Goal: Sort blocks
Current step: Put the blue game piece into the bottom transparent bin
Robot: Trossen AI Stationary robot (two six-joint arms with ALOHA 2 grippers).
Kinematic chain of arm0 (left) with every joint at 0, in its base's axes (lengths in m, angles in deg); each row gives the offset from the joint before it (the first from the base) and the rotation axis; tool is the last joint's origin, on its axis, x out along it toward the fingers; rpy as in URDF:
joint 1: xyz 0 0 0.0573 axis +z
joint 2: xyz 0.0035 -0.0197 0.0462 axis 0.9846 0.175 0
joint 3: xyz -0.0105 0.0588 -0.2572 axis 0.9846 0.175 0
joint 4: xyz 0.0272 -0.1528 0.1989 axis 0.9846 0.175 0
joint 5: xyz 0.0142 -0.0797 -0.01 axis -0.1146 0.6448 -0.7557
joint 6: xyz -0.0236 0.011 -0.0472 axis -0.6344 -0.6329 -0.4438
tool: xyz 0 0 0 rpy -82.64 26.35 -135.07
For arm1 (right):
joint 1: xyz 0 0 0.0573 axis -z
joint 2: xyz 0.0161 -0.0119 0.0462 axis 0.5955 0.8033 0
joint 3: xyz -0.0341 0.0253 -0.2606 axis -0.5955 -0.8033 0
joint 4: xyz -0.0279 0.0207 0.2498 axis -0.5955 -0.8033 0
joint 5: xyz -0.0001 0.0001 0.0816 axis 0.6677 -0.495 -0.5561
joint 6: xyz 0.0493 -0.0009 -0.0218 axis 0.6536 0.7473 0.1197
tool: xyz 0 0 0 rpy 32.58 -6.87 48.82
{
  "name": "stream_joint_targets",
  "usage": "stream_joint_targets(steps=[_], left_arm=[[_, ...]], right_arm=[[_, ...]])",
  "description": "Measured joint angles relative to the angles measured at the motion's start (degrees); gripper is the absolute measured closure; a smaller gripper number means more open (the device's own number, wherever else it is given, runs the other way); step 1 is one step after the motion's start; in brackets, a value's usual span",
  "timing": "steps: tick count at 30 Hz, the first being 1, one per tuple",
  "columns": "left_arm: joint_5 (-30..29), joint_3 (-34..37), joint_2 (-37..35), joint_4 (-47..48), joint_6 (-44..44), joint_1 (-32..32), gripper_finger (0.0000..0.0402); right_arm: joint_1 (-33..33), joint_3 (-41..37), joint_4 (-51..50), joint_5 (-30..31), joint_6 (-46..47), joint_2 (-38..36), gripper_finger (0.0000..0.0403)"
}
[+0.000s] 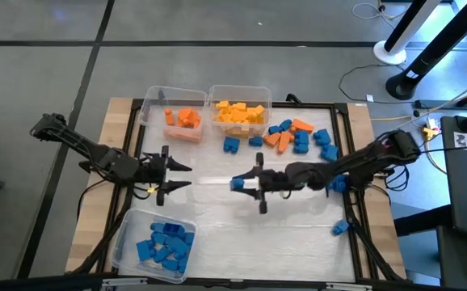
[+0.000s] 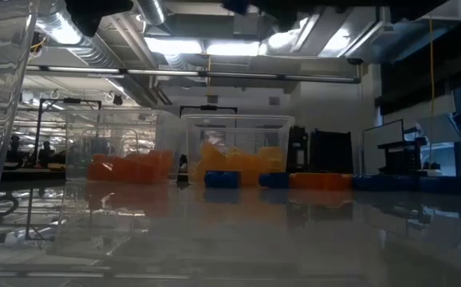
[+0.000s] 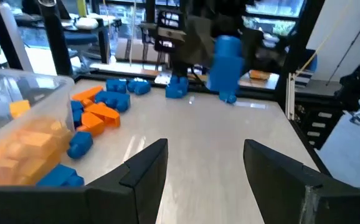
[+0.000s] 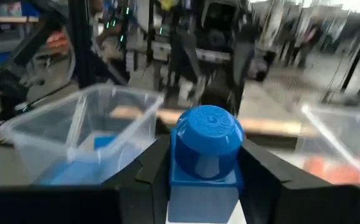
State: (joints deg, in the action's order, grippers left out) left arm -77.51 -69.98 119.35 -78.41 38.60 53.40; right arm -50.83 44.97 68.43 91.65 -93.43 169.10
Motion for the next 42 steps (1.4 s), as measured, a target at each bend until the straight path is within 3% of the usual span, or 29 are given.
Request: stream_joint_targets(steps=[5, 12, 15, 20, 34, 42], left_arm=[[-0.1, 0.0, -2.5, 0.0, 0.3, 0.1, 0.0204], [-0.2, 0.0, -5.0, 0.2, 0.4, 0.1, 0.0204], [-0.2, 0.0, -5.7, 0.3, 0.4, 0.1, 0.0204], [-0.2, 0.0, -6.0, 0.3, 0.5, 0.1, 0.0204], [-0.2, 0.0, -6.0, 0.5, 1.2, 0.1, 0.0204], [-0.2, 0.0, -6.0, 0.7, 1.1, 0.1, 0.0204]], right_arm=[[-0.9, 8.3, 3.5, -2.1, -1.8, 10.1, 0.0258], [-1.2, 28.3, 2.1, -19.9, -7.9, 26.4, 0.0257], [-1.2, 36.3, -3.2, -24.9, -11.4, 31.3, 0.0256], [-1.1, 45.7, -13.8, -24.7, -13.9, 36.6, 0.0256], [-1.1, 48.6, -16.1, -23.0, -13.6, 39.4, 0.0251], [-1.7, 48.6, -16.2, -23.0, -13.5, 39.4, 0.0186]])
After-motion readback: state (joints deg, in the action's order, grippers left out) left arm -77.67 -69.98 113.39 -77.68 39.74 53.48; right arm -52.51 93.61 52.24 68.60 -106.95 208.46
